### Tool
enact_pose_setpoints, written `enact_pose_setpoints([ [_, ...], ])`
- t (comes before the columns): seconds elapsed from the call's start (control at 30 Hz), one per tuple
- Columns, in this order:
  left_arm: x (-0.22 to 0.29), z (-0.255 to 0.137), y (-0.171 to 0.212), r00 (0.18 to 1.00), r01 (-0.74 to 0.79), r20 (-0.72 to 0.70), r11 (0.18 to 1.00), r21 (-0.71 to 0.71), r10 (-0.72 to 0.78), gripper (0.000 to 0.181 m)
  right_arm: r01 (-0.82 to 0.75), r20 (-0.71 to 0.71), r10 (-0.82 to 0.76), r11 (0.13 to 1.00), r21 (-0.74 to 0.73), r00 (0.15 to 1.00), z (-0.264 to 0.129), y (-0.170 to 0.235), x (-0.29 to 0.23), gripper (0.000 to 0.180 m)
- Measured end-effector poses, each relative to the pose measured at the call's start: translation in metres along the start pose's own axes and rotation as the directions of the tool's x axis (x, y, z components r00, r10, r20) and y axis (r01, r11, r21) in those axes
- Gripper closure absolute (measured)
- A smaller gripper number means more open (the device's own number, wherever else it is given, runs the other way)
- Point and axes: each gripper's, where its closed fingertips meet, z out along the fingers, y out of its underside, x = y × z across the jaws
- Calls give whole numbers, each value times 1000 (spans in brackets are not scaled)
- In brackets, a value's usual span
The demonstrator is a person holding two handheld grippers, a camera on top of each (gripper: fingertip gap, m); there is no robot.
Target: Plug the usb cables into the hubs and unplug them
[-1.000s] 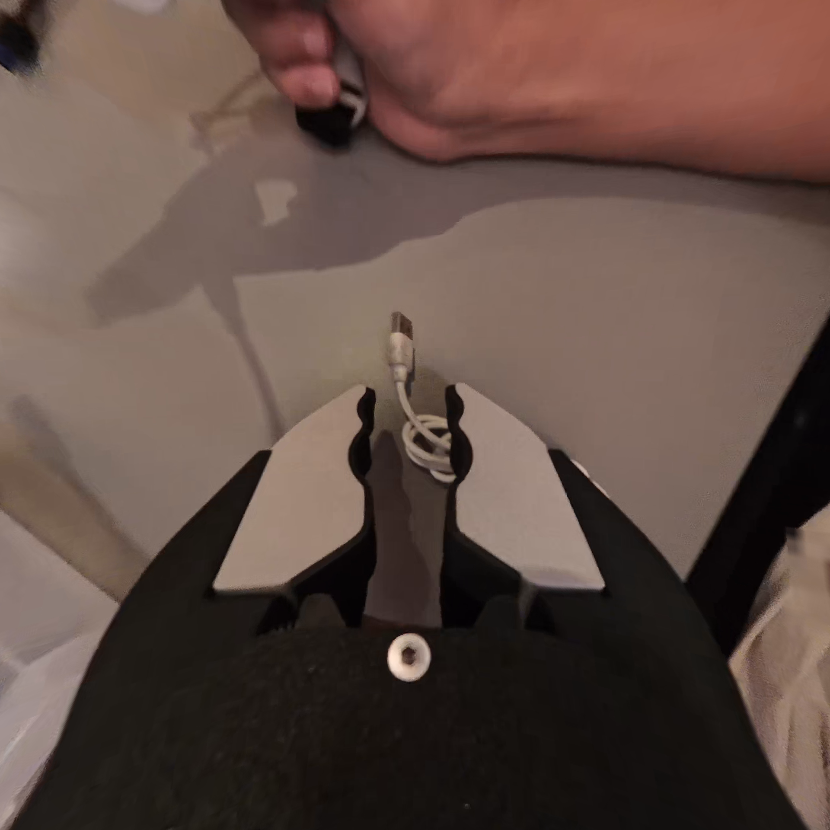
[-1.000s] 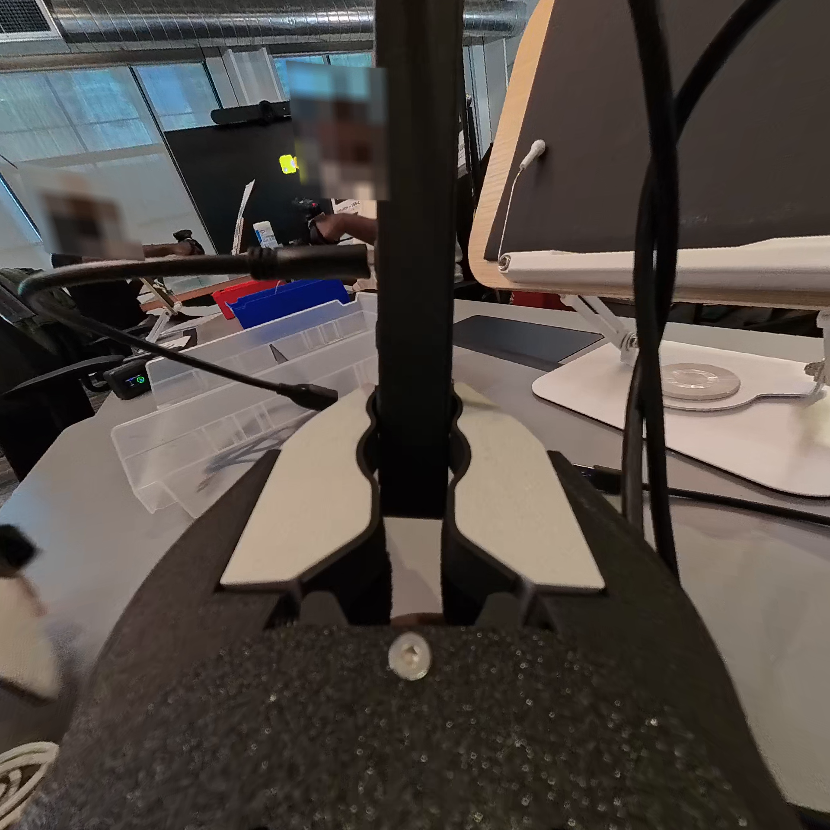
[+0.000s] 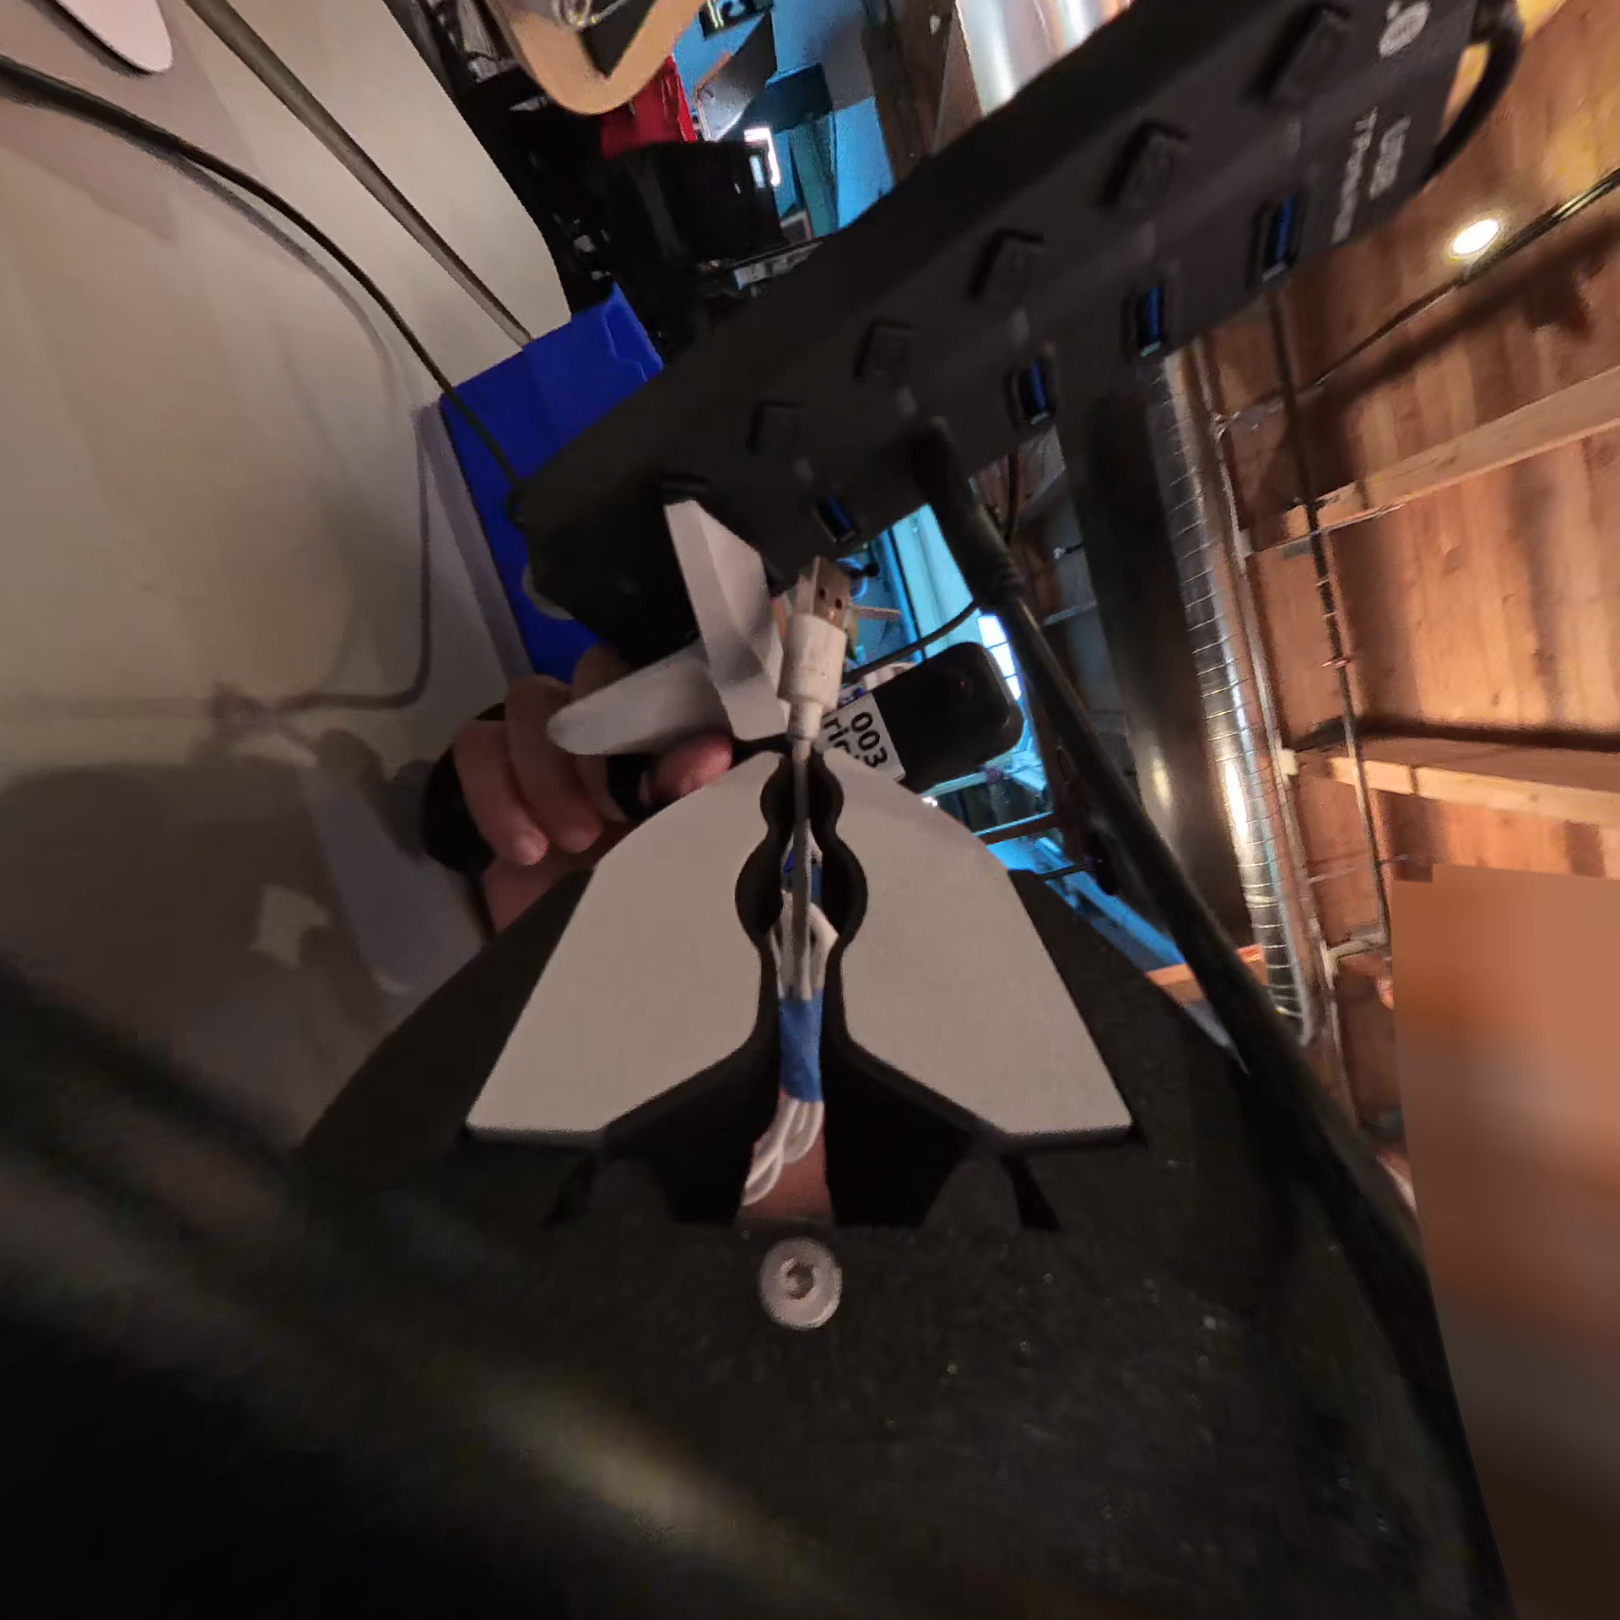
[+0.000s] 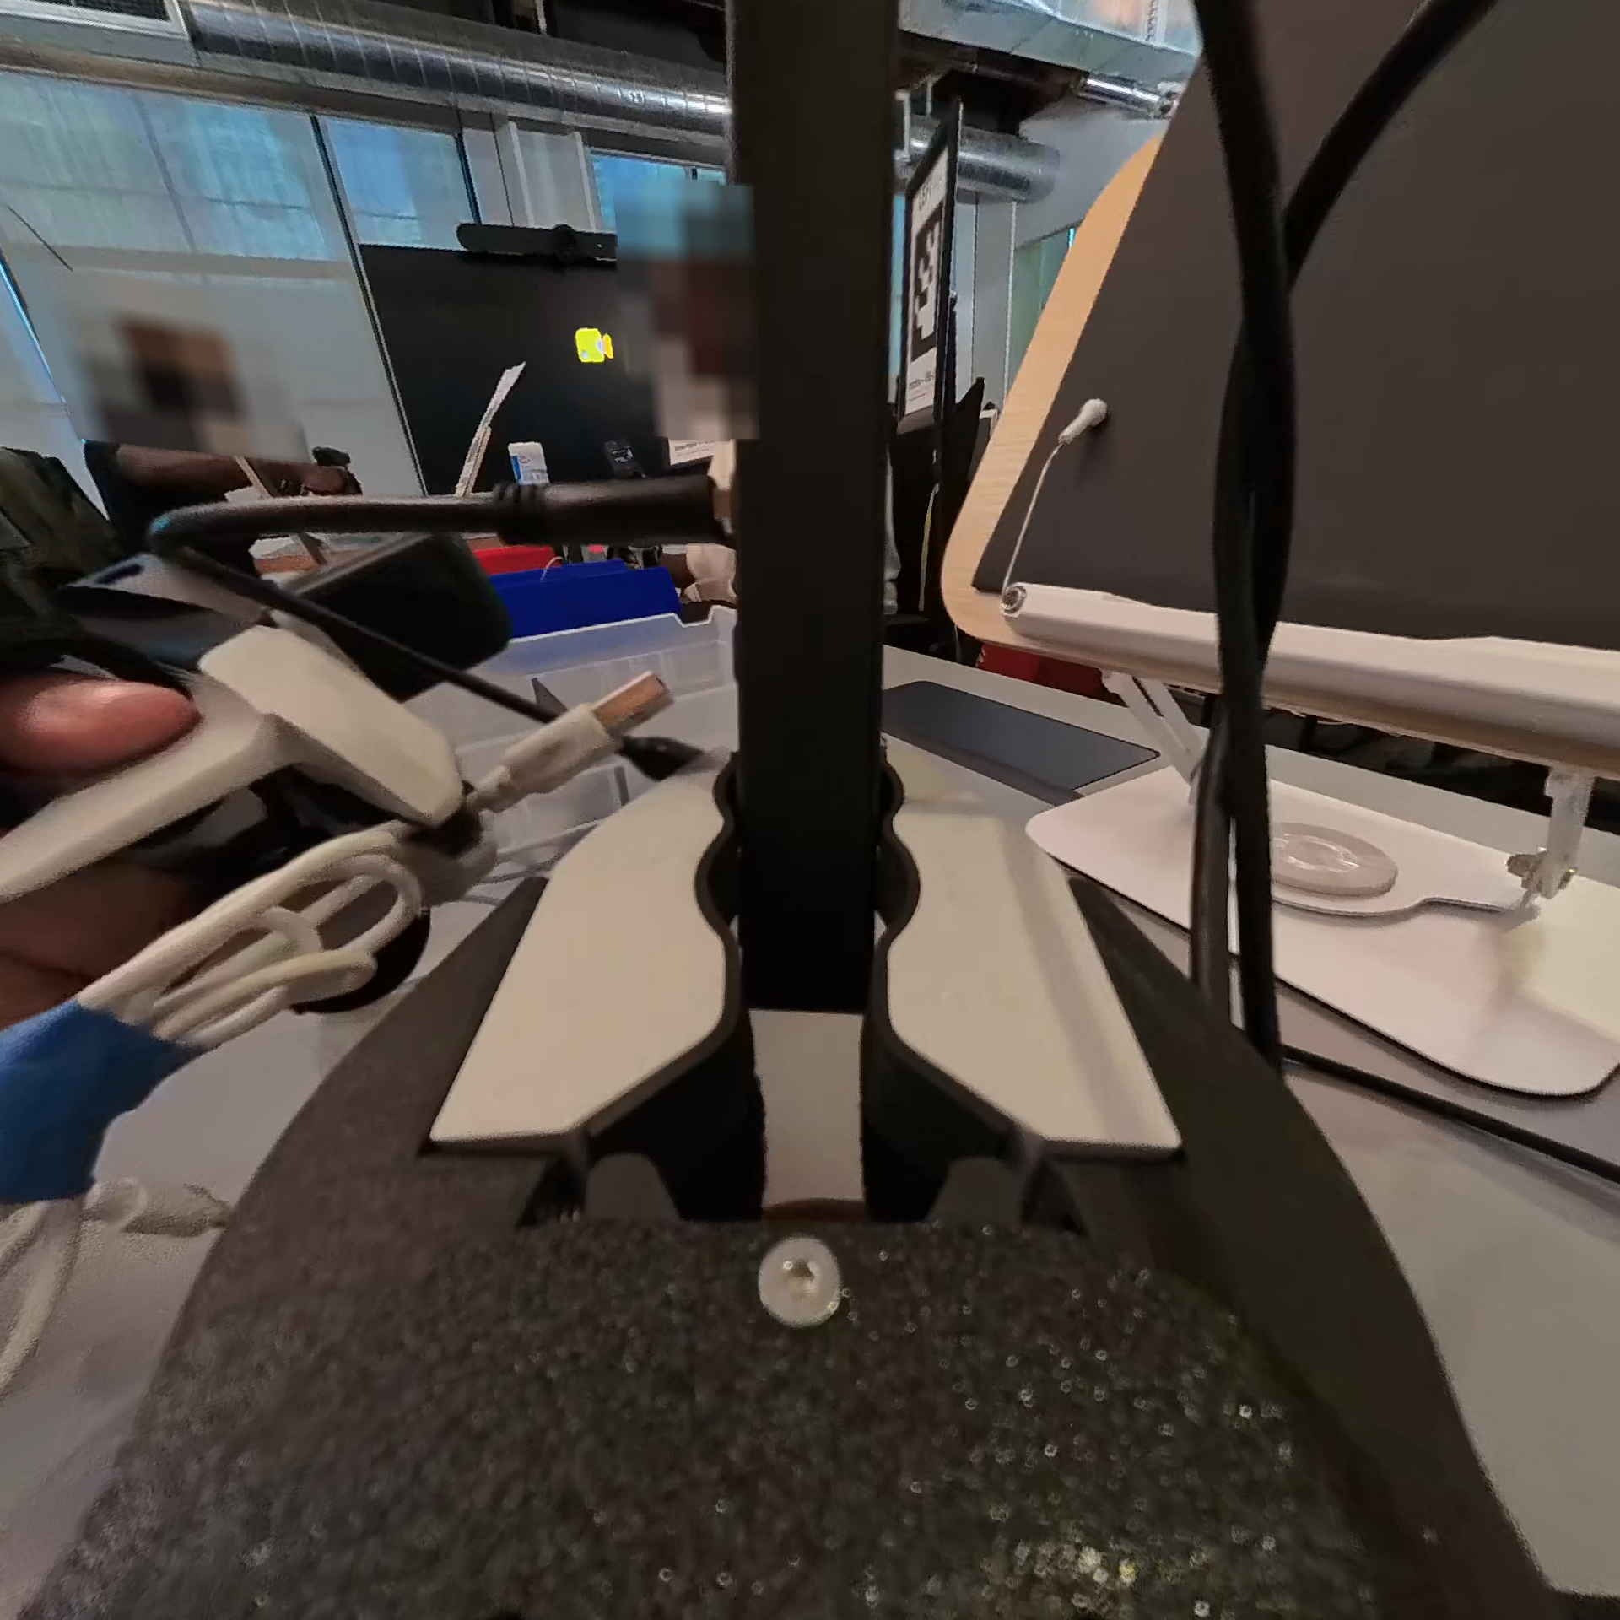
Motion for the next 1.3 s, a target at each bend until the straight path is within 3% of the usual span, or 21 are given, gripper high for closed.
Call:
enact_pose_setpoints([
  [0.1, 3, 1, -4, 999, 31, -37, 999, 18, -31, 179, 31, 18, -31, 999, -7, 999, 1, 1, -5, 154],
  [0.43, 0, -9, -6, 993, -45, 105, 995, -87, 54, 178, 120, 24, -119, 992, -40, 993, 3, 5, -12, 154],
  [0.77, -7, -18, 6, 990, 4, 135, 977, -215, 26, 179, 189, 60, -185, 979, -70, 981, 7, 11, -26, 154],
  [1.1, 7, -24, -15, 998, -21, 53, 993, -119, 27, 179, 161, 79, -154, 983, -93, 985, 8, 15, -25, 154],
  [1.3, 2, -20, -17, 981, -159, 104, 986, -50, 163, 179, 147, 57, -142, 984, -100, 988, 8, 16, -23, 154],
])
